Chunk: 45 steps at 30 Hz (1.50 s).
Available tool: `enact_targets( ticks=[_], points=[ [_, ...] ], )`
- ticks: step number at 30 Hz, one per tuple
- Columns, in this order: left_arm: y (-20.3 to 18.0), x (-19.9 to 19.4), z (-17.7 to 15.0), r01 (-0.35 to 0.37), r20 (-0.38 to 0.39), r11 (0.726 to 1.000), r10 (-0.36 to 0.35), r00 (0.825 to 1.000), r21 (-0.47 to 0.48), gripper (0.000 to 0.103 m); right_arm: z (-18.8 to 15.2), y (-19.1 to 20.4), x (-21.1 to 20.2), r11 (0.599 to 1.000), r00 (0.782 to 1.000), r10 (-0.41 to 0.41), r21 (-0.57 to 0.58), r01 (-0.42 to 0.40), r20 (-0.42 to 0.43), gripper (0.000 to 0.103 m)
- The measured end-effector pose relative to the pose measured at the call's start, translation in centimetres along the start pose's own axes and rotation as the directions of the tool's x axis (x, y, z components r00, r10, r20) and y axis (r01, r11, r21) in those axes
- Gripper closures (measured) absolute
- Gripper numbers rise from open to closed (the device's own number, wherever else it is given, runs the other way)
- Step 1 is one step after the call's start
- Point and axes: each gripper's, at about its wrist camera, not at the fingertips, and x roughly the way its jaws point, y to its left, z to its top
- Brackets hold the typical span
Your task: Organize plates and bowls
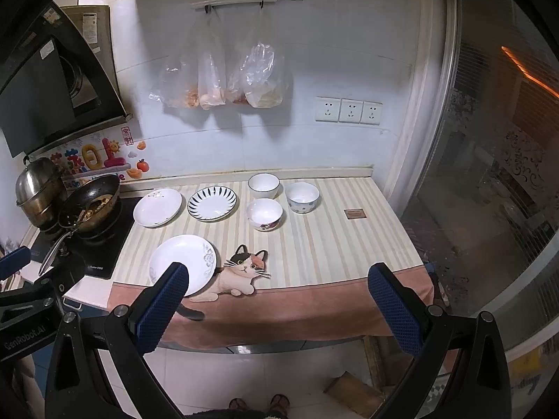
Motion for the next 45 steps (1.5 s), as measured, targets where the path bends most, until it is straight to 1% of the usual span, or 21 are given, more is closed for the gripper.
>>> enact_targets(
  ticks=[27,45],
  points=[
    [0.5,-0.7,-0.6,-0.012,0.016,1.0,0.012,1.0,-0.005,0.0,-0.5,0.4,-0.7,1.0,1.0,0.007,0.0,-0.007,0.004,0.0],
    [0.4,-0.8,-0.7,-0.013,0.011,1.0,0.013,1.0,-0.007,0.0,-0.6,0.4,-0.7,1.0,1.0,0.011,0.002,-0.011,-0.009,0.0]
  ],
)
